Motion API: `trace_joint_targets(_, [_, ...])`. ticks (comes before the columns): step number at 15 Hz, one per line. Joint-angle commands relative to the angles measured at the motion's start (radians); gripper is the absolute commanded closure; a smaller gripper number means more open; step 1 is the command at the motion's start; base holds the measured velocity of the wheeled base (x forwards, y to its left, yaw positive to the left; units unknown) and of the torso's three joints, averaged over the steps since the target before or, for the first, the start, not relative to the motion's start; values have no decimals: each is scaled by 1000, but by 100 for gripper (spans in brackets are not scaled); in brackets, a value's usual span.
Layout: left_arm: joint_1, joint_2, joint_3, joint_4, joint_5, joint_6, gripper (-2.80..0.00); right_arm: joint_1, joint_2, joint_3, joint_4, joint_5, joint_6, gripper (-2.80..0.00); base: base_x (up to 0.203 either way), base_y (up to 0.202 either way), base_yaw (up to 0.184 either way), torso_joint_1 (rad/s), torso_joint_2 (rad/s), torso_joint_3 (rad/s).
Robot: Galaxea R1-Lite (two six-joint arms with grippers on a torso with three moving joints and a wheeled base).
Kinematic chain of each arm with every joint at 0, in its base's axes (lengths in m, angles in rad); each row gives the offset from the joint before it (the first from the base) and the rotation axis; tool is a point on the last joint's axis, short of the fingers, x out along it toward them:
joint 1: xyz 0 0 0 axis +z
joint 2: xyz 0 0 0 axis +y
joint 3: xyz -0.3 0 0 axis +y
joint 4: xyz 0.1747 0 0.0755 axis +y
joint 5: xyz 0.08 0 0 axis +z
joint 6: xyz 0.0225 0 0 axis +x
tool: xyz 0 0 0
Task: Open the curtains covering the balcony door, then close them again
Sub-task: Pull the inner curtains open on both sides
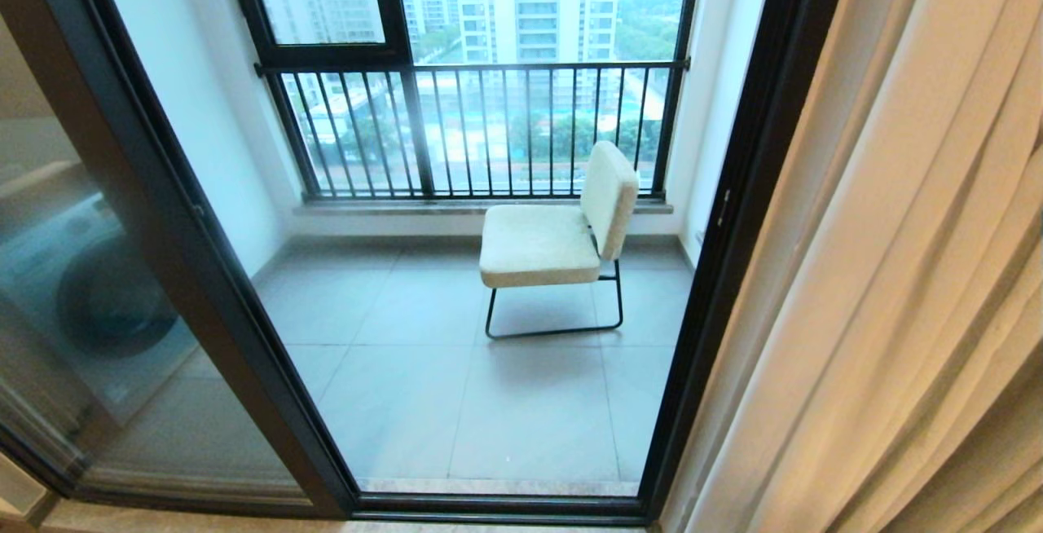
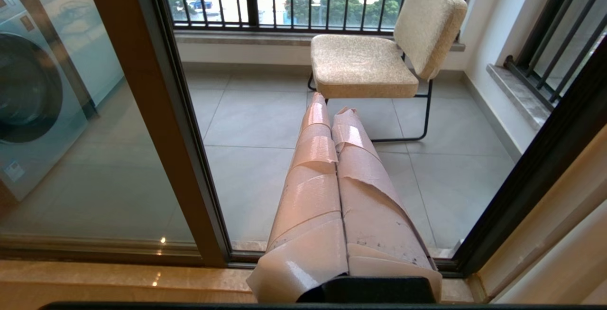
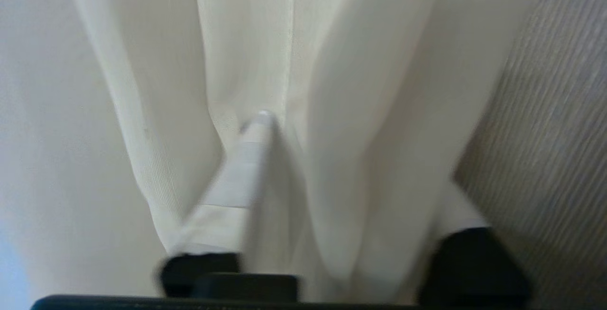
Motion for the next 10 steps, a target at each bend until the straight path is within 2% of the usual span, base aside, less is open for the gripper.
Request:
trace_joint_targets(1, [0,0,0,-1,0,-1,0,0,-47,72,-40,6,1,-280,0,0,0,0,0,0])
trace_joint_targets(4, [0,0,0,-1,0,-1,0,5,-143,212,-51,43,4,-280,0,0,0,0,0,0])
trace_joint_targets(10, [0,0,0,-1,0,-1,0,6,-476,630,-3,185,6,-280,0,0,0,0,0,0])
